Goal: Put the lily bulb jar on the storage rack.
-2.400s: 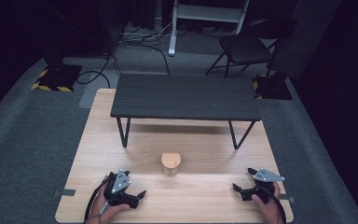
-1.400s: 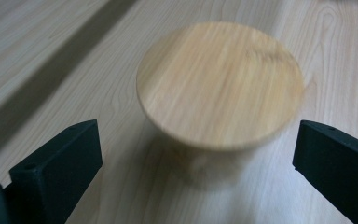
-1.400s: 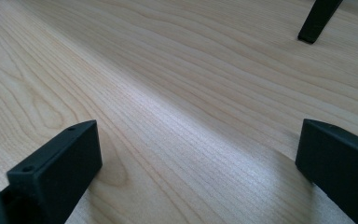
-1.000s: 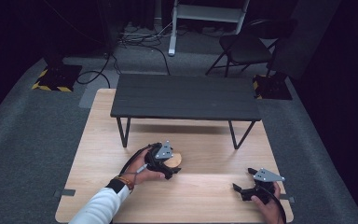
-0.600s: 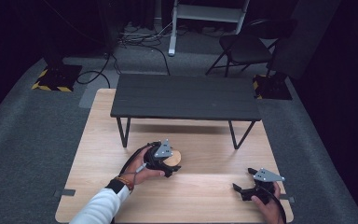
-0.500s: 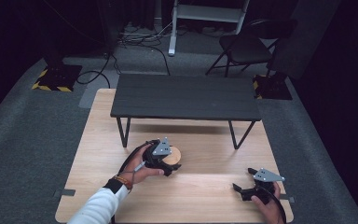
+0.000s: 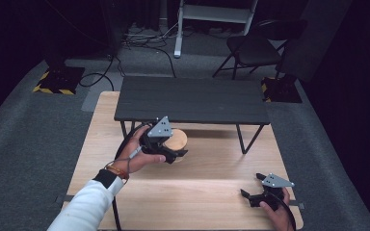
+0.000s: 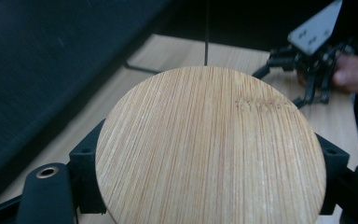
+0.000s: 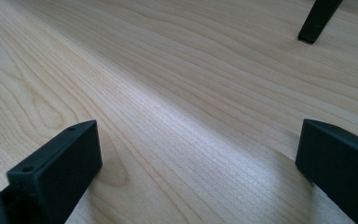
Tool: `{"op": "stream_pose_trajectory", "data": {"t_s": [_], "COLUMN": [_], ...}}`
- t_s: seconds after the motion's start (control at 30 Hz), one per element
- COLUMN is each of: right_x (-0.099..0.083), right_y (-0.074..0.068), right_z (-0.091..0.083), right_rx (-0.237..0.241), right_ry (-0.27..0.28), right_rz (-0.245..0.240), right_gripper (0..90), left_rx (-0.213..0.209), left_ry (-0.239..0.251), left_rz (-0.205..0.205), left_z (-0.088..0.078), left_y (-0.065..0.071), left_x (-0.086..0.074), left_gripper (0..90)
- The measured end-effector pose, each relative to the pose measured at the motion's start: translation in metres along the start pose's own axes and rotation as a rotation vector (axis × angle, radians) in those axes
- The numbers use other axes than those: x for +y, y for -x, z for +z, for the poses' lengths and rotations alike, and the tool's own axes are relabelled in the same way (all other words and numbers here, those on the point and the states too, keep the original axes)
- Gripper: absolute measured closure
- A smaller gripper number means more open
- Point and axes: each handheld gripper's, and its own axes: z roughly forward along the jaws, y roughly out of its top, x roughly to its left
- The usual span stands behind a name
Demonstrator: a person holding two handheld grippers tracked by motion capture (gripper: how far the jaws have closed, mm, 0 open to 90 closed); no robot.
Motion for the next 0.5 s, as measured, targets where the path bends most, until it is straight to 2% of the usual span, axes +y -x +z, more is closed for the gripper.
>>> {"op": "stream_pose_trajectory", "data": {"t_s": [0.03, 0.07, 0.1, 0.13, 0.2, 0.27, 0.37, 0.4, 0.43, 0.5], "right_x": [0.000, 0.000, 0.000, 0.000, 0.000, 0.000, 0.000, 0.000, 0.000, 0.000], "right_y": [0.000, 0.000, 0.000, 0.000, 0.000, 0.000, 0.000, 0.000, 0.000, 0.000], "right_z": [0.000, 0.000, 0.000, 0.000, 0.000, 0.000, 0.000, 0.000, 0.000, 0.000], "right_rx": [0.000, 0.000, 0.000, 0.000, 0.000, 0.000, -0.001, -0.001, -0.001, -0.001], "right_ry": [0.000, 0.000, 0.000, 0.000, 0.000, 0.000, 0.000, 0.000, 0.000, 0.000], "right_rz": [0.000, 0.000, 0.001, 0.001, 0.001, 0.001, 0.001, 0.001, 0.001, 0.001], "right_gripper": [0.0, 0.0, 0.0, 0.0, 0.0, 0.0, 0.0, 0.0, 0.0, 0.0], "left_rx": [-0.004, -0.004, -0.017, -0.017, -0.023, -0.025, -0.005, -0.010, 0.004, 0.011], "left_ry": [0.004, 0.004, 0.015, 0.015, 0.025, 0.033, 0.030, 0.033, 0.023, 0.023], "left_rz": [0.006, 0.006, 0.009, 0.009, 0.026, 0.027, 0.047, 0.048, 0.067, 0.067], "left_z": [-0.003, -0.003, -0.007, -0.007, -0.011, -0.012, -0.013, -0.012, -0.012, -0.011], "left_y": [-0.003, -0.003, -0.007, -0.007, -0.013, -0.015, -0.018, -0.021, -0.023, -0.024], "left_x": [0.008, 0.008, 0.018, 0.018, 0.034, 0.038, 0.053, 0.058, 0.068, 0.072], "left_gripper": [23.0, 23.0, 23.0, 23.0, 23.0, 23.0, 23.0, 23.0, 23.0, 23.0]}}
